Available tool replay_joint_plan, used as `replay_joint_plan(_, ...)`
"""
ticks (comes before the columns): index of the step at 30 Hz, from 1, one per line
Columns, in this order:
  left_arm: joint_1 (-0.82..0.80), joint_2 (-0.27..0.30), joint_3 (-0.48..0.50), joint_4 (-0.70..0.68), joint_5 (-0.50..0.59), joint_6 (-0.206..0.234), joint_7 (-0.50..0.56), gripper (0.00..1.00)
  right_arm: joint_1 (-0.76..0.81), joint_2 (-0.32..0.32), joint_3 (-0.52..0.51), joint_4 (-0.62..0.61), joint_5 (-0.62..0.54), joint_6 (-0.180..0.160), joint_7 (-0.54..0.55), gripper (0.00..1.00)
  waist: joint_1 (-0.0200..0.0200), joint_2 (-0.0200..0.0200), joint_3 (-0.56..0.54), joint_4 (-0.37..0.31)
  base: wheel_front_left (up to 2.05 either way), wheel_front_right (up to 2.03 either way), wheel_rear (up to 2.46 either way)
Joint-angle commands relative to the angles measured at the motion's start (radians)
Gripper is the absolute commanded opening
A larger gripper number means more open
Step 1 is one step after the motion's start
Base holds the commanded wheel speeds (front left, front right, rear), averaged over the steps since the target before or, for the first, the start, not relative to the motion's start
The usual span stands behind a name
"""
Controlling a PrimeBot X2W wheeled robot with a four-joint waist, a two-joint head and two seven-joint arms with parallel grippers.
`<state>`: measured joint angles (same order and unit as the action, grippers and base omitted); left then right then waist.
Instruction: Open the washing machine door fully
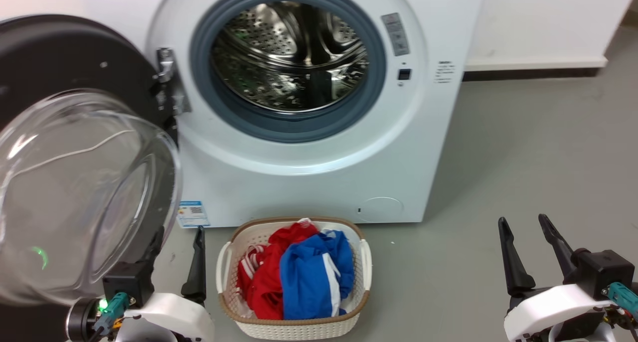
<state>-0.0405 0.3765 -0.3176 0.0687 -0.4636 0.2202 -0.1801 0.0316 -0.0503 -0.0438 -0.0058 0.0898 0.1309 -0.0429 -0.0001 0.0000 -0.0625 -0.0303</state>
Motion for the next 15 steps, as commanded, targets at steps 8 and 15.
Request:
replay_joint_plan(8,-0.016,-0.01,-0.002,0.055,-0.01,0.0,-0.018,1.0,-0.025,0.0,0.002,0.02,0.015,0.0,-0.009,1.0,0.0001,0.0,0.026,-0.046,0.0,0.0,0.0)
replay_joint_plan(15,-0.029,-0.014,0.001,0.076,-0.008,0.001,-0.036,1.0,-0.044,-0.001,0.006,0.034,0.014,0.0,-0.016,1.0,0.0001,0.0,0.047,-0.038,0.0,0.0,0.0)
